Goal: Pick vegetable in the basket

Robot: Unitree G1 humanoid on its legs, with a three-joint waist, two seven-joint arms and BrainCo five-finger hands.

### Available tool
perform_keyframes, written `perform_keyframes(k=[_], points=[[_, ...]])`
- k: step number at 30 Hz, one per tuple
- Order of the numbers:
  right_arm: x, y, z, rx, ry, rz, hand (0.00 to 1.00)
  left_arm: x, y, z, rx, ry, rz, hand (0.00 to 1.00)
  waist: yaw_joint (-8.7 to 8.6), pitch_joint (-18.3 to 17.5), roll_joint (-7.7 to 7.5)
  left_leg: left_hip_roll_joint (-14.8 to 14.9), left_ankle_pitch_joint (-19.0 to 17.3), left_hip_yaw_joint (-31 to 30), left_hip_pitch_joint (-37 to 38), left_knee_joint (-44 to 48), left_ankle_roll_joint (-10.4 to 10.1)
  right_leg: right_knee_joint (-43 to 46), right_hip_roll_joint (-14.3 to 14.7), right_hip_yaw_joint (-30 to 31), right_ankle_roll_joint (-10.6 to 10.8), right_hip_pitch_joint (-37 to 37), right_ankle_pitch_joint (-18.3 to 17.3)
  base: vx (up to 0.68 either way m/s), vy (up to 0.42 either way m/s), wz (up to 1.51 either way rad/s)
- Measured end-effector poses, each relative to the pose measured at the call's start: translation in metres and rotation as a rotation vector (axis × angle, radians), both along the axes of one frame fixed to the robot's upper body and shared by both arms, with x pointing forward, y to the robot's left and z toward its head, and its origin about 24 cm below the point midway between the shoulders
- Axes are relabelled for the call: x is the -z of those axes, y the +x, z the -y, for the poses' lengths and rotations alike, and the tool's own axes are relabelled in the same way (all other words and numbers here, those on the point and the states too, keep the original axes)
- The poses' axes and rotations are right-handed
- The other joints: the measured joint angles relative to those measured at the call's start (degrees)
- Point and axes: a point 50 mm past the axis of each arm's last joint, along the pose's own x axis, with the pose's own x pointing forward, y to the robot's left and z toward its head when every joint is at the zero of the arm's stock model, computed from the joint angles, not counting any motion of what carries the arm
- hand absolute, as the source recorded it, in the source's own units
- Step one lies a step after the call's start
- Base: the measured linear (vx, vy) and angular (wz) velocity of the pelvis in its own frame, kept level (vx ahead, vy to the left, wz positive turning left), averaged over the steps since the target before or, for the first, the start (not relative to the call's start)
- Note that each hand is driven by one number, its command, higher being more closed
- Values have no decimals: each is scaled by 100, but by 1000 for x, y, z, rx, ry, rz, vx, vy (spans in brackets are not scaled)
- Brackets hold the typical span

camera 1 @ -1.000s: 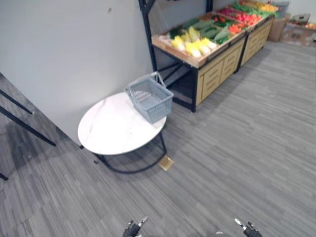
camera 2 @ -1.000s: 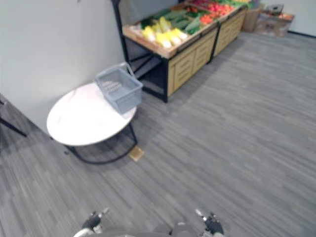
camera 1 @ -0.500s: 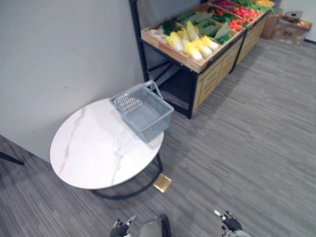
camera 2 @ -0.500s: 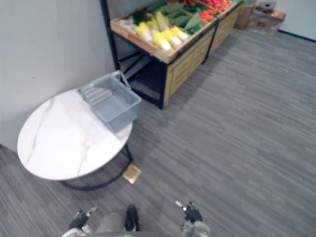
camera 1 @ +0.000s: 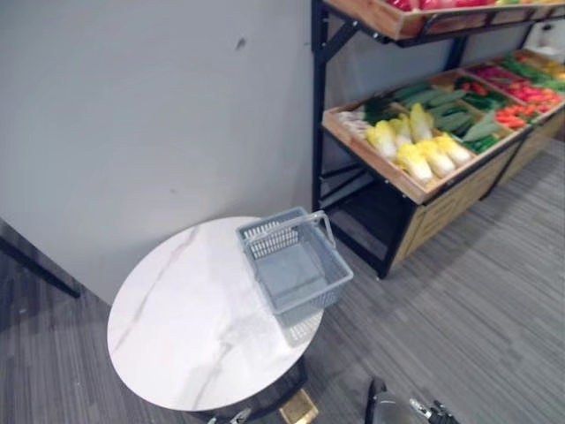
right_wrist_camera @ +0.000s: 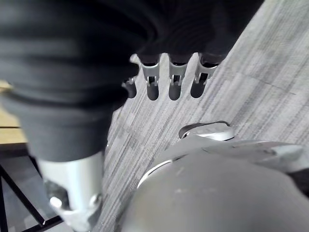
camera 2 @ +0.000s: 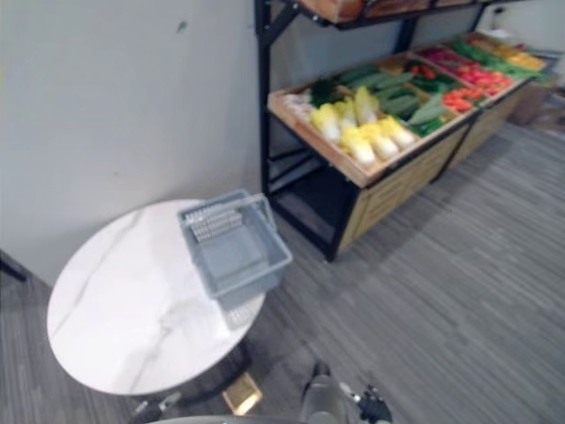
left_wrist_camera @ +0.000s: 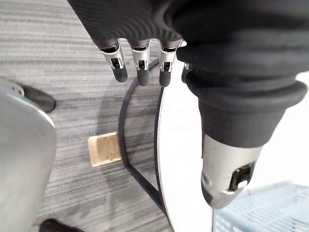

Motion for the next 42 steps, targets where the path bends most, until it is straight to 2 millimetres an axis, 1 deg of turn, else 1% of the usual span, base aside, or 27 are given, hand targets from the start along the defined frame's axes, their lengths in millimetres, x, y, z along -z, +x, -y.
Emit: perform_keyframes(k=[1, 2, 3, 4, 5, 7, 8, 9, 10, 11, 12, 13, 14, 15, 16, 17, 19, 21, 22, 23, 26, 31, 33, 35, 37, 39, 42], points=[[-2, 5, 5, -13, -17, 10, 0, 1, 1, 8, -24, -21, 9, 0, 11, -9, 92, 207, 213, -20, -98, 214, -18, 456, 59, -190, -157, -93, -457, 466, -393, 35], [-3, 6, 7, -14, -19, 12, 0, 1, 1, 10, -28, -26, 12, 0, 5, -31, 146, 266, 356, -49, -126, 286, -57, 590, 56, -274, -214, -79, -573, 555, -461, 46], [-3, 7, 8, -24, -25, 13, 0, 2, 1, 14, -30, -34, 11, 0, 0, -66, 172, 364, 626, -110, -208, 405, -108, 782, 55, -430, -304, -53, -774, 641, -513, 75], [-4, 8, 10, -45, -34, 11, 0, 2, 2, 22, -41, -56, 14, 0, -10, -128, 273, 577, 1005, -466, -501, 912, -153, 773, 100, -772, -411, 221, -1068, 593, -469, 98], [-4, 8, 10, -56, -35, 6, 0, 2, 5, 22, -42, -57, 31, 0, -12, -125, 270, 662, 1261, -689, -835, 1529, -300, 647, 112, -987, -473, 469, -1168, 530, -439, 104], [-2, 6, 9, -57, -27, -13, 0, 1, 8, 17, -46, -45, 43, 0, 18, -82, 206, 760, 1843, -806, -1572, 2996, -733, 292, 82, -1336, -577, 1028, -1234, 335, -289, 75], [-2, 7, 9, -64, -28, -10, 0, 0, 10, 16, -66, -50, 52, 0, 71, -81, 206, 831, 1806, -519, -1921, 3625, -796, 104, 78, -1467, -589, 1316, -1240, 231, -179, 51], [-3, 10, 8, -67, -28, -4, 0, 0, 10, 16, -68, -50, 55, 0, 77, -81, 206, 858, 1794, -316, -2059, 3821, -779, 24, 70, -1528, -589, 1436, -1240, 201, -143, 46], [-4, 16, 7, -80, -28, 10, 0, 0, 11, 15, -63, -47, 58, 0, 79, -78, 202, 901, 1716, 153, -2296, 4007, -650, -148, 40, -1656, -592, 1695, -1242, 165, -104, 42], [-4, 19, 6, -90, -30, 15, 0, -1, 12, 15, -59, -45, 63, 0, 86, -76, 200, 905, 1621, 458, -2431, 4015, -559, -246, 12, -1744, -590, 1847, -1243, 166, -74, 53], [-5, 21, 5, -99, -30, 20, 0, -1, 13, 14, -57, -41, 68, 0, 92, -76, 202, 887, 1533, 777, -2591, 3842, -449, -355, -29, -1862, -553, 2028, -1249, 116, -13, 43], [-5, 23, 6, -99, -32, 26, 0, -1, 14, 13, -51, -38, 70, 0, 91, -73, 198, 877, 1532, 919, -2641, 3672, -405, -382, -54, -1923, -511, 2090, -1262, 110, 38, 47], [-7, 26, 5, -101, -33, 37, 0, -2, 14, 10, -42, -27, 71, 0, 99, -63, 132, 865, 1541, 1097, -2583, 3344, -305, -401, -139, -1998, -424, 2206, -1269, 122, 65, 62], [-8, 29, 5, -108, -35, 50, 0, -3, 15, 7, -15, -15, 67, 0, 52, -51, 96, 790, 1562, 1129, -2564, 2987, -315, -496, -166, -2058, -348, 2221, -1218, 137, 103, 73], [-9, 33, 4, -110, -38, 62, 0, -3, 18, 6, -11, -12, 73, 0, 56, -2, 33, 696, 1555, 1197, -2545, 2724, -324, -572, -208, -2079, -268, 2202, -1159, 90, 78, 67], [-10, 35, 4, -111, -41, 71, 0, -4, 19, 4, -13, -5, 76, 0, 61, 43, 0, 627, 1555, 1238, -2488, 2518, -324, -640, -235, -2082, -253, 2206, -1110, 56, 123, 60], [-14, 42, 8, -129, -82, 83, 0, -5, 20, -2, -14, 19, 67, 0, 74, 94, -49, 373, 1554, 1202, -2184, 1575, -328, -923, -229, -2082, -234, 2224, -945, 44, 136, 52], [-18, 50, 12, -152, -118, 99, 0, -5, 18, -5, -8, 31, 52, 0, 73, 93, -40, 304, 1555, 1234, -1980, 1042, -330, -1056, -179, -2080, -218, 2249, -886, 49, 112, 21], [-22, 55, 16, -181, -152, 117, 0, -4, 13, -8, 2, 38, 35, 0, 75, 86, -30, 282, 1572, 1233, -1819, 675, -358, -1153, -113, -2078, -220, 2261, -801, 40, 111, 2], [-29, 65, 22, -200, -189, 153, 0, -3, 8, -9, 18, 40, 10, 0, 74, 79, -24, 250, 1659, 1226, -1652, 265, -504, -1293, -56, -2055, -187, 2278, -717, 20, 81, -3], [-36, 73, 34, -235, -255, 163, 0, -2, 5, -9, 55, 43, -15, 0, 41, 73, -6, 202, 1665, 1220, -1527, -105, -514, -1454, -1, -2072, -139, 2306, -609, -19, 65, 6], [-54, 93, 42, -412, -402, 207, 0, -1, -2, -11, 147, 62, -47, 0, 14, 62, 5, 84, 1663, 1212, -1508, -477, -511, -1719, 34, -2049, -41, 2299, -361, -82, 70, 3], [-66, 106, 41, -481, -453, 260, 0, -1, -6, -11, 174, 65, -60, 0, -6, 53, 12, 79, 1636, 1214, -1515, -653, -466, -1732, 67, -2005, -22, 2190, -319, -103, 68, -7], [-86, 128, 37, -575, -531, 345, 0, 0, -17, -15, 175, 64, -90, 0, 30, 10, -71, 53, 1662, 1250, -1623, -662, -411, -1814, 78, -1884, -31, 2051, -208, -112, 39, -18], [-100, 141, 39, -620, -587, 394, 0, 0, -22, -15, 183, 60, -108, 0, 22, 1, -82, 39, 1676, 1260, -1643, -676, -390, -1817, 78, -1842, -14, 2015, -191, -80, 7, -4], [-118, 154, 43, -674, -665, 445, 0, 1, -27, -13, 199, 49, -120, 0, 33, -38, -62, 31, 1701, 1239, -1705, -688, -356, -1816, 81, -1795, -14, 1956, -189, -53, 0, 3], [-148, 179, 40, -747, -762, 546, 0, 1, -29, -13, 203, 44, -124, 0, 44, -106, -13, 28, 1803, 1236, -1770, -847, -340, -1815, 111, -1770, -36, 1829, -161, 0, 0, 0]])
